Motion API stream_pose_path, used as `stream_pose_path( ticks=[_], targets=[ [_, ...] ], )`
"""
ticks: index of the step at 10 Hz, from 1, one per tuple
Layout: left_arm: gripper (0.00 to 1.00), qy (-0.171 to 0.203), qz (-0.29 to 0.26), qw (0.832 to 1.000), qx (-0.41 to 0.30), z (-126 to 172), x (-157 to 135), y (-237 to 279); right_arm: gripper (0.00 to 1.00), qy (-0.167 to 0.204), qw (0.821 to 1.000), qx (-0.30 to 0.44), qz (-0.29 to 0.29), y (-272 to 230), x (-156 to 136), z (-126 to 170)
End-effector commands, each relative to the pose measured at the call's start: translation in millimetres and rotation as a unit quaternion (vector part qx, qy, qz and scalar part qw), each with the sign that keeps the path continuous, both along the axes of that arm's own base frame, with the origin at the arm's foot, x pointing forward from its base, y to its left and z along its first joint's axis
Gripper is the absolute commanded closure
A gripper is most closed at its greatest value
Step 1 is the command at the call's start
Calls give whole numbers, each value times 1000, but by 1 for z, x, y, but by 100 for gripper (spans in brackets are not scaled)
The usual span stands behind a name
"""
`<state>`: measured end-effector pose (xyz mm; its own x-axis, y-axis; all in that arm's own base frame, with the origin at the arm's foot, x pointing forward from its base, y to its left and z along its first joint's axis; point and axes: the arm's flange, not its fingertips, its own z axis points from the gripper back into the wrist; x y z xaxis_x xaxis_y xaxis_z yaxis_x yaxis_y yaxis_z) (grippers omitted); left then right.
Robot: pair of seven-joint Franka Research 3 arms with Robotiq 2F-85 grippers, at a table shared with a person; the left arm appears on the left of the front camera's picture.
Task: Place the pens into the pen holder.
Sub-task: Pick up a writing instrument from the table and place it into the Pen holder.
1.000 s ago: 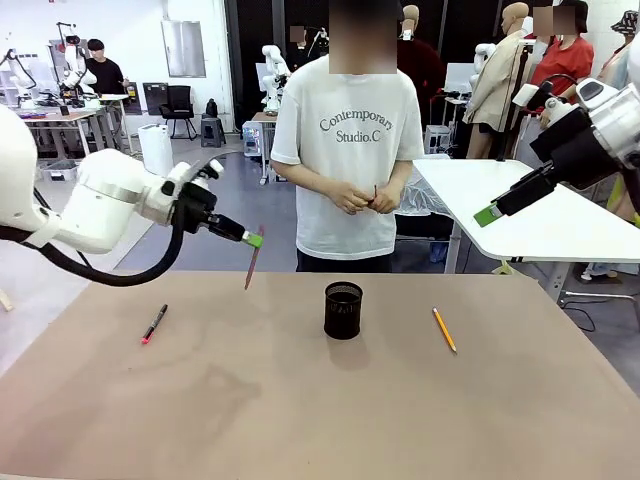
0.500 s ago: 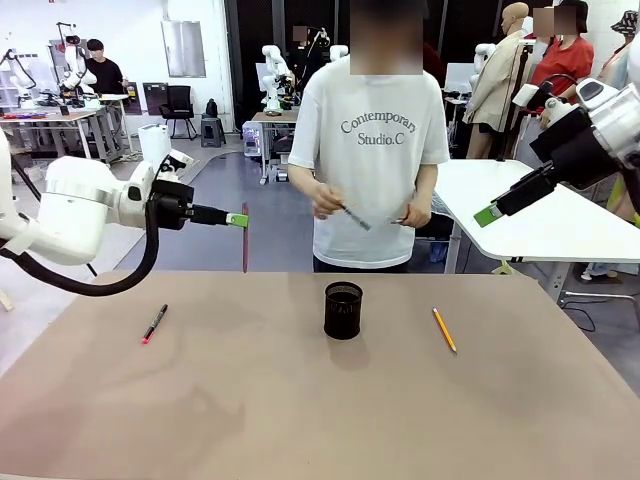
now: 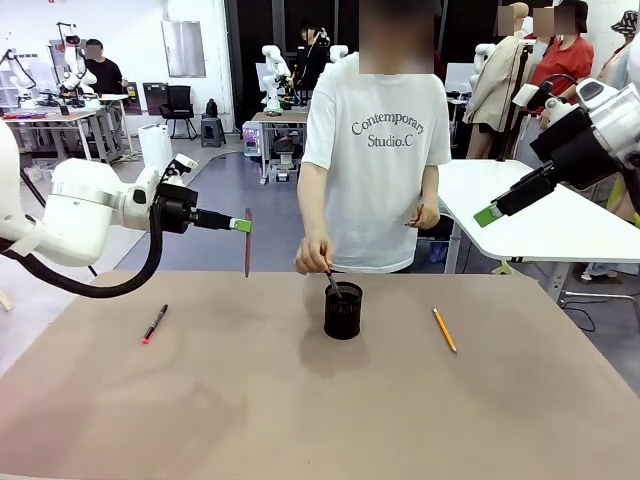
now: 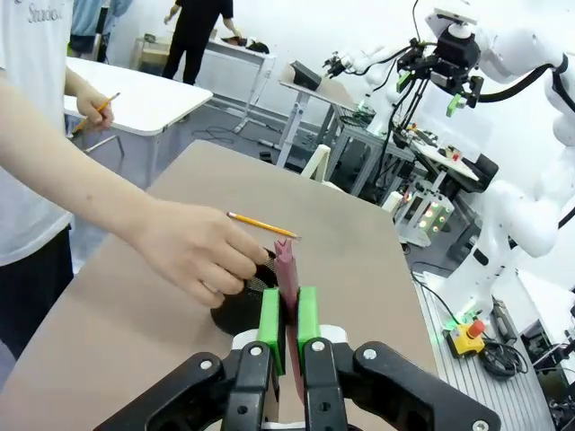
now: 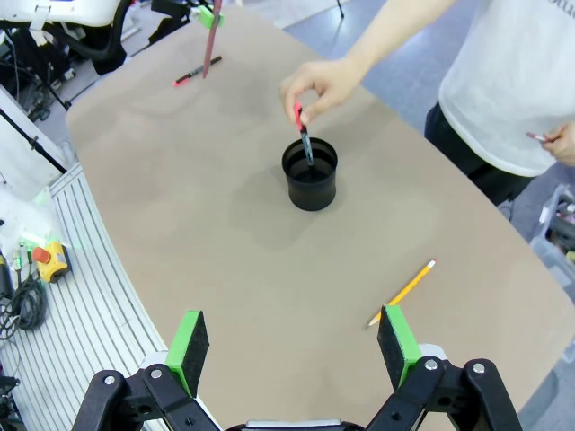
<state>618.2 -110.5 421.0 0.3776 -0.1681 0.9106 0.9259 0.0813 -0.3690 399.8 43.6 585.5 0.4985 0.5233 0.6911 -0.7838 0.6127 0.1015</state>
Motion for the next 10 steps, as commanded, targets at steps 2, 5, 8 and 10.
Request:
stream_pose_path(
  ticks=[2, 5, 8, 10],
  targets=[
    [100, -40, 33, 998, -34, 22, -5, 37, 0, -2, 1000, 14, 3, 1, 2, 1],
    [100, -68, 68, 994, -57, 40, -9, 70, 0, -2, 1000, 14, 3, 1, 2, 1],
    [100, -90, 87, 991, -49, 58, -22, 96, 0, -2, 1000, 14, 3, 1, 2, 1],
    [100, -95, 94, 990, -44, 65, -29, 110, 0, -2, 1000, 14, 3, 1, 2, 1]
  ],
)
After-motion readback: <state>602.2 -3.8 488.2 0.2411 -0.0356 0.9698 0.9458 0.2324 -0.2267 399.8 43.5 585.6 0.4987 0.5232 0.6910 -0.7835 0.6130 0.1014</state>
